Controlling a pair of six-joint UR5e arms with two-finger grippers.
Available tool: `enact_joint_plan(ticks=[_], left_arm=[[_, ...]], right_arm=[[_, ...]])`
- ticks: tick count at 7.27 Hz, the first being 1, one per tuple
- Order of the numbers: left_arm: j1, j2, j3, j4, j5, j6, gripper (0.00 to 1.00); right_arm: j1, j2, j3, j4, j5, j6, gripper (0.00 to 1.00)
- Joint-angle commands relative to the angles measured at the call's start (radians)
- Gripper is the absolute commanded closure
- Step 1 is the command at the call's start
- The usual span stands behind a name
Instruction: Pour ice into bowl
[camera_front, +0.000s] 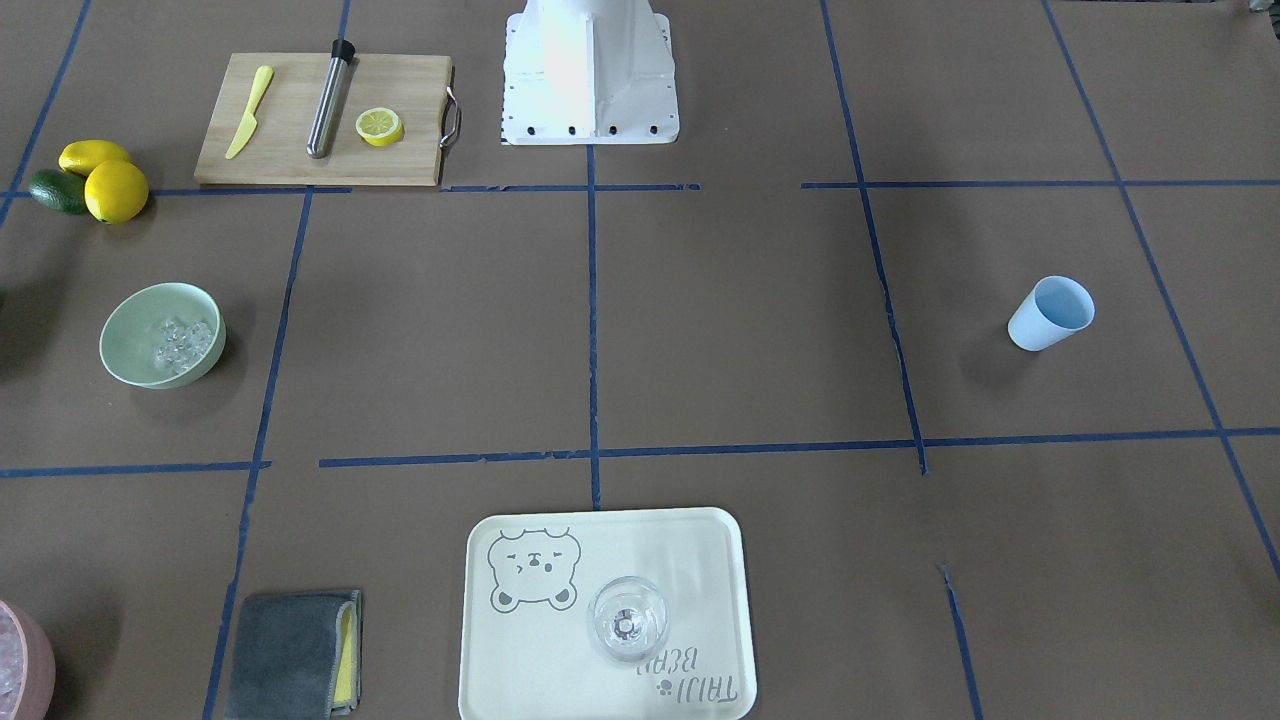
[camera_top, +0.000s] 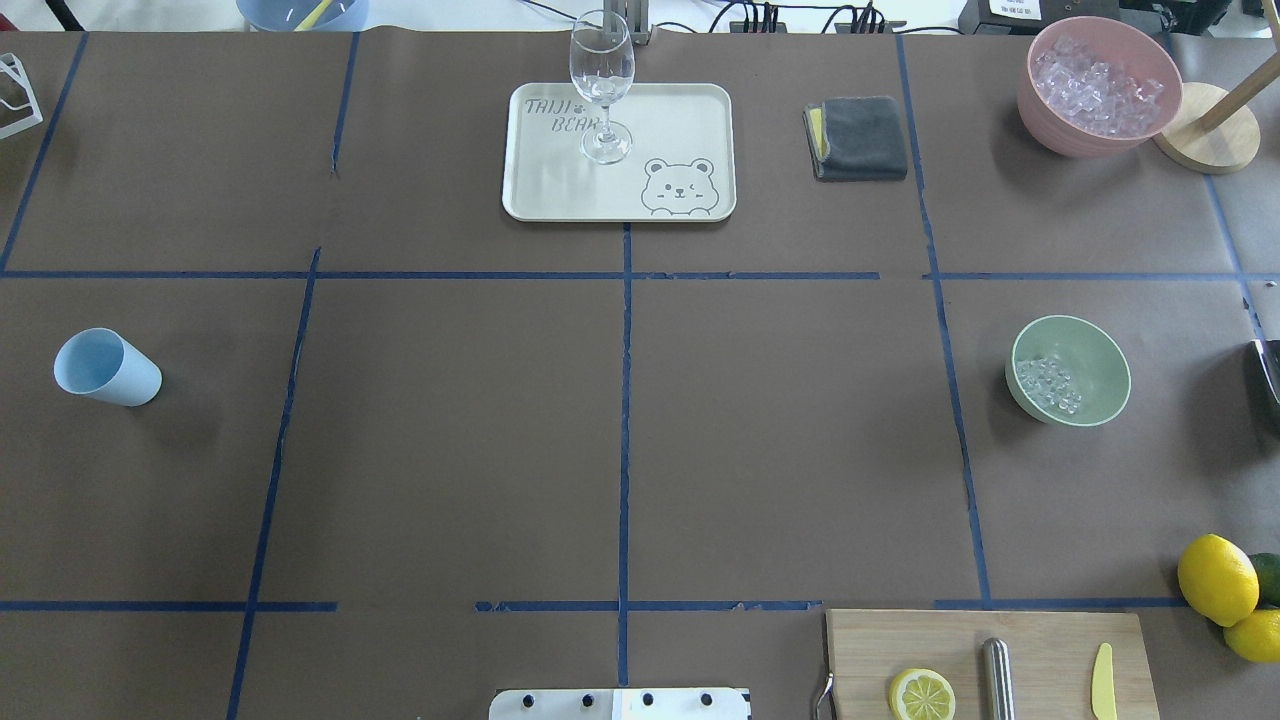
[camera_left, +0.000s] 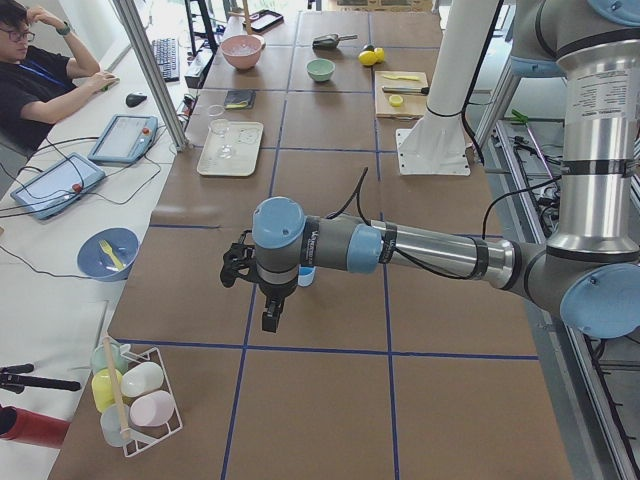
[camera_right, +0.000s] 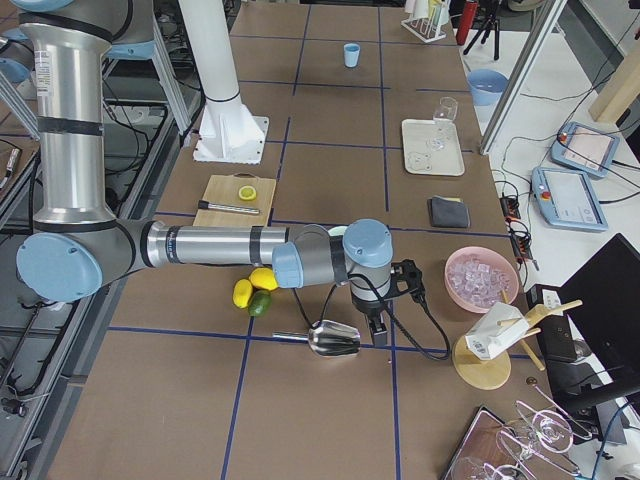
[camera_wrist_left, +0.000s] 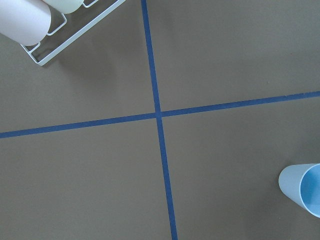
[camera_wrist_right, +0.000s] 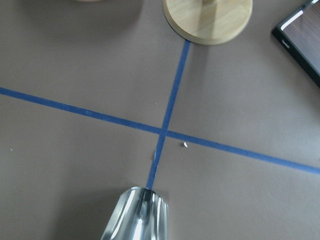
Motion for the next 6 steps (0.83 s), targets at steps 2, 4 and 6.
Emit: enact_joint_plan(ticks=[2, 4, 6], left_arm=[[0.000, -0.001, 0.000, 0.005, -0.002, 0.000, 0.00], [0.005, 0.002, 0.014, 0.011, 0.002, -0.002, 0.00], [0.005, 0.011, 0.017, 0.011, 0.003, -0.002, 0.00]], right_arm=[[0.008, -0.032, 0.021, -0.134, -0.004, 0.005, 0.00], [0.008, -0.038, 0.018, -0.131, 0.007, -0.002, 0.00], [0.008, -0.053, 0.020, -0.118, 0.010, -0.005, 0.00]])
